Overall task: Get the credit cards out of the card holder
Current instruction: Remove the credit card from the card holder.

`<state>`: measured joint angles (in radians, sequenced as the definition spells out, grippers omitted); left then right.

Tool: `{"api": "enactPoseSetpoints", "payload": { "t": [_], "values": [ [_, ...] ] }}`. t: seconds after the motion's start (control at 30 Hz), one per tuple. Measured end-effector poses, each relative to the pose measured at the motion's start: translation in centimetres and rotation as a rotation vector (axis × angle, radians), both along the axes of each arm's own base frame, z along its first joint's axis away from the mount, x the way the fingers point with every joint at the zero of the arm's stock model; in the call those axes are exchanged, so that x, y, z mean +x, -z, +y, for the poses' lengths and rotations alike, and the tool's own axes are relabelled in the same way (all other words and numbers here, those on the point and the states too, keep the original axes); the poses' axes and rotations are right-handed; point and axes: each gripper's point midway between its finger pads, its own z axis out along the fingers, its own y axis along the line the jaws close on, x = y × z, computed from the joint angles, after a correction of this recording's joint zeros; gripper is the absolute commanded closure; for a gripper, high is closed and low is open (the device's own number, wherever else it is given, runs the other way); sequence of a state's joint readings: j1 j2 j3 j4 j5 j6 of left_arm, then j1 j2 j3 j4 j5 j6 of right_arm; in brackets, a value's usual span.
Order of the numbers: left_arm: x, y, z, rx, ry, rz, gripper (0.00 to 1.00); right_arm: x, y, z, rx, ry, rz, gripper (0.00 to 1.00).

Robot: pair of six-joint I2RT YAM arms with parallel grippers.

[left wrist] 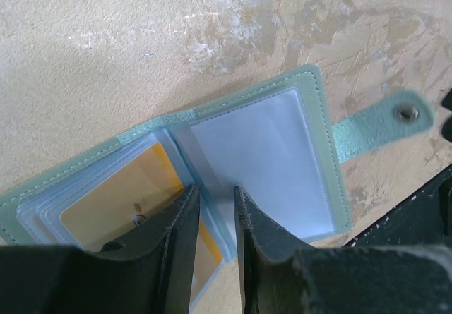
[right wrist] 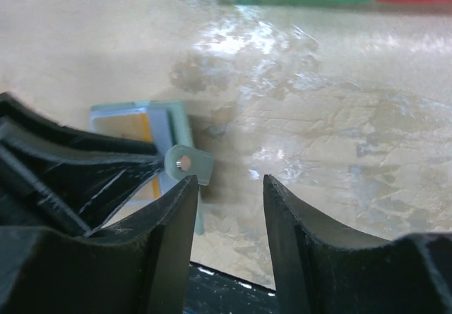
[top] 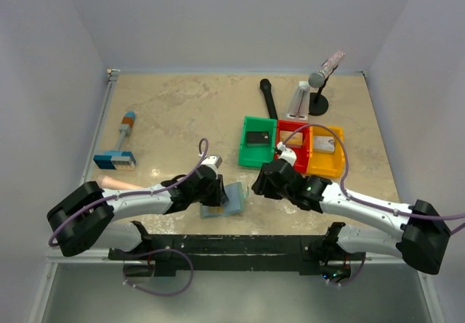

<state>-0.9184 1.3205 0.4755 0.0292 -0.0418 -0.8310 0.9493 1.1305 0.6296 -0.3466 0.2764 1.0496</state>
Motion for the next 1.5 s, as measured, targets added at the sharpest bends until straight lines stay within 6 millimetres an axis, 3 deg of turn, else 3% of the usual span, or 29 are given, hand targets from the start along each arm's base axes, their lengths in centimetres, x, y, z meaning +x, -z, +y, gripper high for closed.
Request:
{"api": "enactPoseSetpoints", "payload": {
  "t": [0.17,0.27,0.4,0.47,0.53,0.67,0.9,1.2,1.33,1.5],
  "values": [
    [0.0,0.0,0.0,0.003,0.004,-0.002,0.67,-0.7,-3.4,1.7,0.075,-0.165,-0.112,0.55],
    [0.0,0.0,0.0,0.005,0.005,-0.001,0.67,-2.0,-5.2,4.3,0.149,-0.335,-0.163,0.64],
    [0.0,0.0,0.0,0.006,0.005,0.000,0.67,-4.1,-6.1,7.7,0.236,-0.548,-0.161,0.81],
    [0.0,0.0,0.0,0.008,0.006,0.000,0.67,-4.6,-5.7,9.3,0.247,-0.628,-0.135,0.94],
    [0.0,0.0,0.1,0.009,0.007,0.000,0.67,-4.9,-4.8,10.3,0.246,-0.674,-0.103,1.00],
    [-0.2,-0.1,0.4,0.020,0.003,0.002,0.67,-5.2,-2.7,10.5,0.221,-0.672,-0.043,1.00],
    [-0.6,-0.5,1.6,0.050,-0.006,0.005,0.66,-4.8,-0.8,10.7,0.205,-0.621,0.004,1.00],
    [-1.0,-2.3,2.6,0.043,-0.010,-0.028,0.61,-4.6,2.4,10.7,0.165,-0.573,0.087,1.00],
    [-1.1,-3.2,3.3,0.041,-0.024,-0.048,0.62,-4.5,2.7,10.6,0.161,-0.562,0.098,1.00],
    [-1.0,-2.9,5.2,0.070,-0.090,-0.073,0.65,-4.5,2.5,10.7,0.160,-0.561,0.105,0.90]
  ]
}}
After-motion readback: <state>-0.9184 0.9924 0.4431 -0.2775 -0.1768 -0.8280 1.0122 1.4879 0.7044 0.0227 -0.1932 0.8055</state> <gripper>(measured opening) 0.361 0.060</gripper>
